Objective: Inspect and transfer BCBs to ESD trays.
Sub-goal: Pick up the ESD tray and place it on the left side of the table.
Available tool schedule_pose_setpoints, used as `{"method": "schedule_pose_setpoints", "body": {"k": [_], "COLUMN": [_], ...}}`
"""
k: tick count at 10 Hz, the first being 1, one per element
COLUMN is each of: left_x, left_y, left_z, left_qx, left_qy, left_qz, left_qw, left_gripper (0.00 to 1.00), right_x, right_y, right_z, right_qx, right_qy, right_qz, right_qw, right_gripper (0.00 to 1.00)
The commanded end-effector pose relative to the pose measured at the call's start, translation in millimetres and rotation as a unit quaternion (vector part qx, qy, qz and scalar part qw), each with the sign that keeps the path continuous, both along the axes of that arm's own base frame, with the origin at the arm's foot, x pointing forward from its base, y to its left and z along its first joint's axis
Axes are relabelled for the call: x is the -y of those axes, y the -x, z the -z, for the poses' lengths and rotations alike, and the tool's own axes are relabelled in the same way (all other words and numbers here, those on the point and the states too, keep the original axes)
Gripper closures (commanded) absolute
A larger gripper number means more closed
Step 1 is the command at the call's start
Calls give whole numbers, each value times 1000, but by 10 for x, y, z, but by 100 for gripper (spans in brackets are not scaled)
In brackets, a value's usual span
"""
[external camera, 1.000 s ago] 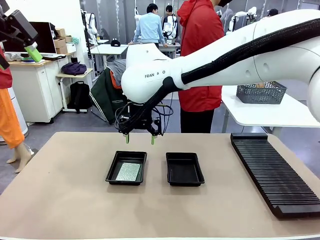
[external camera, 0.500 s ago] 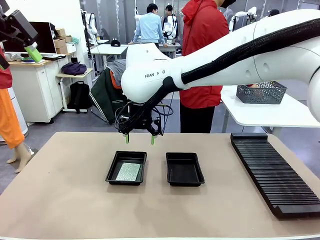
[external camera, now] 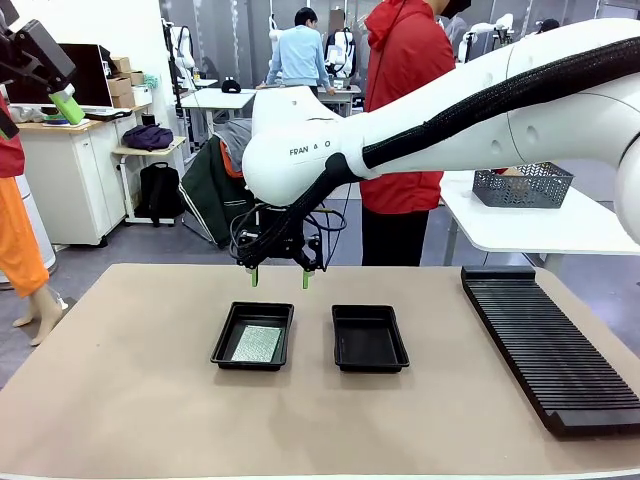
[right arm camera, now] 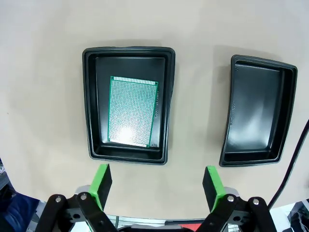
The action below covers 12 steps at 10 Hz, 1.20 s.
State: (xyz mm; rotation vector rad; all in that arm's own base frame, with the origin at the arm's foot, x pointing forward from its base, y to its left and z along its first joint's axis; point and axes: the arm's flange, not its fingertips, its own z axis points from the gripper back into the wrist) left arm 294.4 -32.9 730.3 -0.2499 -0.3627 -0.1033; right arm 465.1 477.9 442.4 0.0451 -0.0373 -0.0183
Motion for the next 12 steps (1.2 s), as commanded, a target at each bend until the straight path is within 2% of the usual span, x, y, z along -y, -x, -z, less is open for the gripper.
{"method": "schedule_pose_setpoints", "body": {"k": [1, 5, 8, 12], "left_x": [-3, 0, 148, 439], "left_y": [6, 0, -201, -468], "left_z": [6, 0, 131, 458], "left_qx": [0, 0, -17, -49], "left_qy": [0, 0, 5, 3], "left_qz": [-1, 0, 11, 18], "left_qw": [1000, 1000, 1000, 999], "left_gripper": [0, 0, 0, 0], "right_x": [19, 0, 441, 1006], "right_y": [23, 0, 182, 310], "right_z": [-19, 0, -266, -533], "right_qx": [2, 0, 4, -12], "right_qy": [1, 0, -95, -194], "right_qz": [-1, 0, 19, 35], "right_qw": [1000, 1000, 995, 980], "right_gripper": [0, 0, 0, 0]}}
